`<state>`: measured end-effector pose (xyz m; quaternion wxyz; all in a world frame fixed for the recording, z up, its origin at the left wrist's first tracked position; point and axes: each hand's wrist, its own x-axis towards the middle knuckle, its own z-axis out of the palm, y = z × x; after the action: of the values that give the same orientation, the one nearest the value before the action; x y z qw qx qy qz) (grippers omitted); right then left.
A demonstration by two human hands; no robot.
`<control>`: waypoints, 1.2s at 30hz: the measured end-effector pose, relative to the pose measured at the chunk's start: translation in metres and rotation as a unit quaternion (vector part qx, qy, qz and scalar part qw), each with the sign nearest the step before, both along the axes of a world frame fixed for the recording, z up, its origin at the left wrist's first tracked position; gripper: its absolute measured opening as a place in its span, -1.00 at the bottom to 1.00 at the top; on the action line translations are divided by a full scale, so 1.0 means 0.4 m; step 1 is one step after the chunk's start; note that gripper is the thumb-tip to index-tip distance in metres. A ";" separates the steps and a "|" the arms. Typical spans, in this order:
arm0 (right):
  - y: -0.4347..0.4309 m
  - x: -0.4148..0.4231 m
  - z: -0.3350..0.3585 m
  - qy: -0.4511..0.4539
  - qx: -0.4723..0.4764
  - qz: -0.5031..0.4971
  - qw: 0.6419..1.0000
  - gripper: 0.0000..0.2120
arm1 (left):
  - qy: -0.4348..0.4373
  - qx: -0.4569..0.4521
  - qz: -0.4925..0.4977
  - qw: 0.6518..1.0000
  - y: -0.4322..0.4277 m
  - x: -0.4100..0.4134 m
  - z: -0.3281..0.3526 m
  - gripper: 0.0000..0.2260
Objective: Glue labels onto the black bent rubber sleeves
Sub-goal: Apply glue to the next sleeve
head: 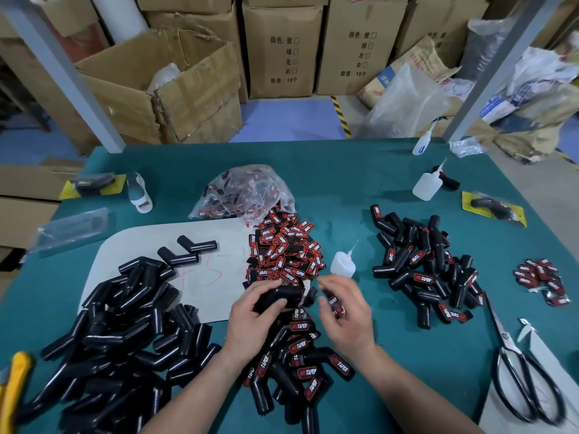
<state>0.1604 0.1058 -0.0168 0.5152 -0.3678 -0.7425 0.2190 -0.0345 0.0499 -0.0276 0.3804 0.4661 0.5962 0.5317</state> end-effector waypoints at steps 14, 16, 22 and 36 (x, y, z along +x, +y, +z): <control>0.085 0.017 -0.048 -0.080 -0.261 -0.116 0.955 -0.66 | -0.186 0.027 0.081 0.979 0.006 0.006 0.027 -0.56; 0.080 0.014 -0.039 -0.065 -0.268 -0.116 0.954 -0.51 | -0.216 0.036 0.073 0.973 0.008 0.004 0.028 -0.62; 0.039 0.001 -0.009 -0.018 0.058 -0.147 0.987 -0.57 | -0.201 0.013 0.104 0.974 0.008 -0.006 0.018 -0.71; 0.068 0.023 -0.020 -0.087 -0.286 -0.130 0.945 -0.61 | -0.098 0.051 0.068 0.991 0.010 0.001 0.004 -0.56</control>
<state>0.1696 0.1330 -0.0247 0.3462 -0.6108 -0.6362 0.3199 -0.0339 0.0540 -0.0258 0.3756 0.3887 0.5583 0.6294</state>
